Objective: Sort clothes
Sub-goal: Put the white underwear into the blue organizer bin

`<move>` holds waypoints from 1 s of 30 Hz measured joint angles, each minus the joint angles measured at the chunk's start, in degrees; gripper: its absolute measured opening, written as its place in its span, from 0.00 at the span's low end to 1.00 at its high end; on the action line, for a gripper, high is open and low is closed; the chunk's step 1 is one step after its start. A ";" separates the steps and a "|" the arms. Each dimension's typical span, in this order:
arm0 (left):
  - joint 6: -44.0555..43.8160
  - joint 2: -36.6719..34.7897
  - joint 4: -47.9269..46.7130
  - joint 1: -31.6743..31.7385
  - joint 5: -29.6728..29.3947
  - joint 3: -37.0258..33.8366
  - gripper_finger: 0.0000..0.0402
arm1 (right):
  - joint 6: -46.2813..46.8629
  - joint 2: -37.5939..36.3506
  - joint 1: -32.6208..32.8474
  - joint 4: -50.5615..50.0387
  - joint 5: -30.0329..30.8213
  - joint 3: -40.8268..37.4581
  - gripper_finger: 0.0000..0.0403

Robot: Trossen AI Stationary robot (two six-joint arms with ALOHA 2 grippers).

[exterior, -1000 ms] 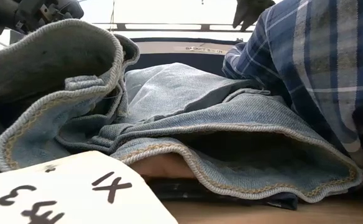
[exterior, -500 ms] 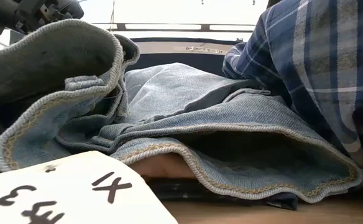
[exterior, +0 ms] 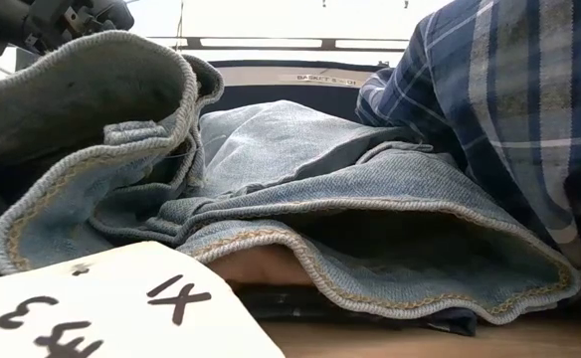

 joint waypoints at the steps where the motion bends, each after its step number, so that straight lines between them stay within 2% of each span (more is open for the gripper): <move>1: 0.00 0.00 -0.01 0.01 0.00 0.00 0.24 | 0.48 0.24 0.59 -1.30 -1.08 -0.37 0.47; 6: 0.00 0.00 -0.02 0.00 -0.01 0.00 0.24 | 4.38 0.34 4.32 -5.17 -3.92 -4.10 0.47; 12: -0.26 0.00 -0.02 0.00 0.01 0.00 0.24 | 7.25 0.07 8.96 -4.15 -10.15 -11.10 0.47; 16: -0.35 0.00 0.00 0.00 0.01 0.00 0.24 | 7.57 0.05 11.81 -0.41 -15.61 -15.93 0.46; 22: -0.42 -0.02 -0.01 0.01 0.01 0.00 0.24 | 7.74 0.05 15.50 6.17 -19.36 -22.71 0.44; 30: -0.44 0.00 -0.02 0.00 0.01 0.00 0.24 | 9.85 0.05 17.35 17.20 -25.81 -32.29 0.41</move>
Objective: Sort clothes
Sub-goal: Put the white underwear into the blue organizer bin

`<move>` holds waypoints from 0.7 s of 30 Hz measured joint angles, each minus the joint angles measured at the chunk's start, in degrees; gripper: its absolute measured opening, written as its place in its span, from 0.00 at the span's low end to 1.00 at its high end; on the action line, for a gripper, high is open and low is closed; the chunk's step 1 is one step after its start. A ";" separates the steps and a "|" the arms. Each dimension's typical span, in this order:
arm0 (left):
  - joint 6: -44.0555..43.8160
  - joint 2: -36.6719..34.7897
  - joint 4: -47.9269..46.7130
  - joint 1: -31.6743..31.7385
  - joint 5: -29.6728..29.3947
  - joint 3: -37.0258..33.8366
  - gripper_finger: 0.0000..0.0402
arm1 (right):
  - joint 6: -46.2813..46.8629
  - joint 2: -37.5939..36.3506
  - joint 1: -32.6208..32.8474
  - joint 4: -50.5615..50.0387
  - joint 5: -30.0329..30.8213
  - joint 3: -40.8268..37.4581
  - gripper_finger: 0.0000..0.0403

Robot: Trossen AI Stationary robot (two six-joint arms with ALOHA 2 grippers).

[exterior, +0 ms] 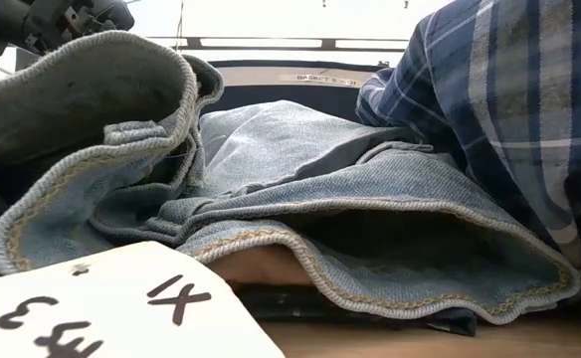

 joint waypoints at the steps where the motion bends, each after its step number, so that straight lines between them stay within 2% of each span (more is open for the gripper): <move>1: 0.00 -0.02 0.02 0.02 0.00 0.00 0.24 | 0.27 0.02 0.23 1.72 -0.23 -1.22 0.41; 11: 0.00 0.00 0.01 0.01 0.00 0.00 0.24 | 5.21 0.46 1.28 13.26 -1.17 -11.88 0.41; 16: 0.00 -0.02 0.02 0.00 0.00 0.00 0.24 | 7.14 0.05 1.25 16.31 -1.46 -14.77 0.40; 19: -0.01 -0.01 0.06 0.02 0.00 0.00 0.24 | 7.40 0.04 1.26 16.08 -1.03 -14.87 0.38; 21: -0.02 0.00 0.02 0.02 0.00 0.00 0.24 | 7.45 0.03 1.23 16.02 -0.91 -14.93 0.33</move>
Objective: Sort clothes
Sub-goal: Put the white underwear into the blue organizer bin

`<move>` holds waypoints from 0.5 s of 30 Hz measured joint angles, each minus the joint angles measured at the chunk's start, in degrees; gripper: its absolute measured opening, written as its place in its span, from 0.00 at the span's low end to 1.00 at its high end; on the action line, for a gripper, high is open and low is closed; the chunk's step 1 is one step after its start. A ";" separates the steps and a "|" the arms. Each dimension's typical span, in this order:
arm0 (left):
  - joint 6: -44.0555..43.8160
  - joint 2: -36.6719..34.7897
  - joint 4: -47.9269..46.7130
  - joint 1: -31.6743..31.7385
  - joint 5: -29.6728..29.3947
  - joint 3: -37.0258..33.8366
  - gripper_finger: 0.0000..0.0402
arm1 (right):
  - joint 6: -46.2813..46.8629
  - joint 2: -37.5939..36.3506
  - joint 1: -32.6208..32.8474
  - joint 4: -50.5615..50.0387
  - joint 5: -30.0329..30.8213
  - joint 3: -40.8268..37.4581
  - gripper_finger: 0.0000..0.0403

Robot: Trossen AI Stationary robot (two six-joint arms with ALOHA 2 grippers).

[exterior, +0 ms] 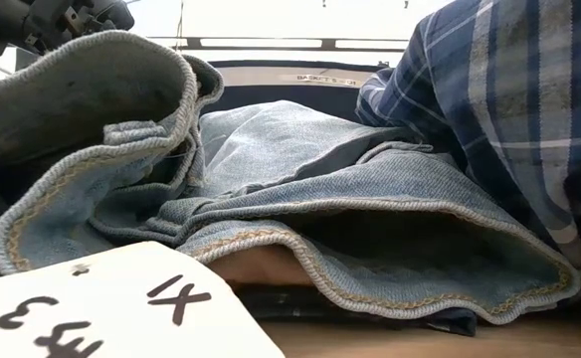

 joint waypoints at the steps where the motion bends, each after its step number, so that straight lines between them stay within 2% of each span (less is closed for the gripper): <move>1: 0.00 -0.01 -0.01 -0.01 0.00 0.00 0.24 | 0.00 -0.01 -0.05 -0.25 0.01 -0.02 0.29; 6: 0.00 -0.02 0.02 0.00 0.00 0.00 0.24 | -1.55 0.36 -0.04 -2.09 1.75 1.84 0.04; 15: -0.96 0.00 0.00 0.00 0.00 0.00 0.24 | -1.49 0.47 -0.08 -7.78 5.69 7.34 0.01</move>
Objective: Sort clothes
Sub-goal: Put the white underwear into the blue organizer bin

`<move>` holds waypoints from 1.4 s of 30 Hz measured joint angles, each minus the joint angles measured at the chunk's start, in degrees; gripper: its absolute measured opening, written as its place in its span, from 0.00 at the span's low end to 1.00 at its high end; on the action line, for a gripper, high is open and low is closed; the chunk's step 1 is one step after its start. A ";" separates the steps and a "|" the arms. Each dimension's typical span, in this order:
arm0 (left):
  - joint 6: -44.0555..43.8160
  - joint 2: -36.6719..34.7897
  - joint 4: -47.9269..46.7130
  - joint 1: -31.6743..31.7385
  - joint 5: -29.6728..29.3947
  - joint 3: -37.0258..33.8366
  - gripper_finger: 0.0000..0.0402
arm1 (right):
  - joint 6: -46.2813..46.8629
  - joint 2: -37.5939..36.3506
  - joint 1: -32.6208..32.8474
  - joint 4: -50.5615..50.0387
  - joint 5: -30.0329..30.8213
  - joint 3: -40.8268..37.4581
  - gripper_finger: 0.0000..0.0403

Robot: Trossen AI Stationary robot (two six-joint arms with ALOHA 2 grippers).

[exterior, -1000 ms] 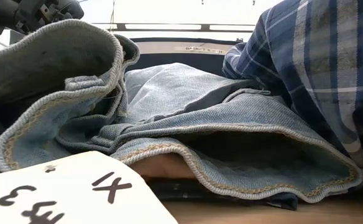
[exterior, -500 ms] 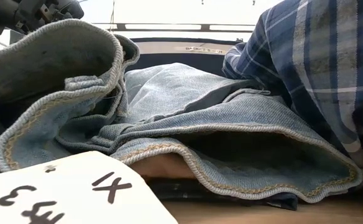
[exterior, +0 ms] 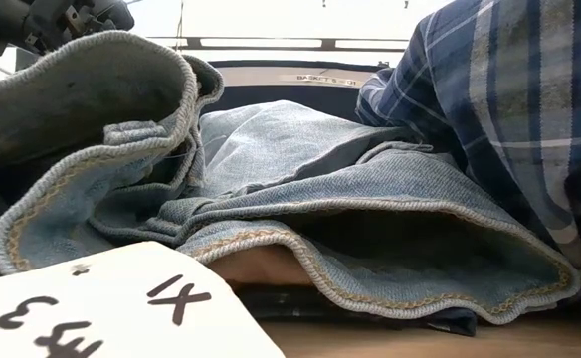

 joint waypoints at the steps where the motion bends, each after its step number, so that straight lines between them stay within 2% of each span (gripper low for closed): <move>1: -0.06 0.00 0.00 -0.01 0.00 0.00 0.24 | -0.02 0.00 0.00 -1.53 0.59 1.16 0.01; 11: -0.06 0.00 0.00 -0.02 0.00 0.00 0.24 | 0.01 -0.11 0.00 -21.13 8.24 16.70 0.00; 20: -0.06 0.00 0.00 -0.01 0.00 0.00 0.24 | -1.17 -0.15 -3.28 -32.82 16.73 30.03 0.00; 35: -0.06 0.00 0.38 -0.01 -0.02 0.00 0.24 | -18.52 0.07 -15.39 -33.46 32.18 47.82 0.00; 42: -0.04 -0.02 0.50 -0.01 -0.02 0.00 0.24 | -30.46 2.53 -22.45 -31.63 34.24 55.84 0.00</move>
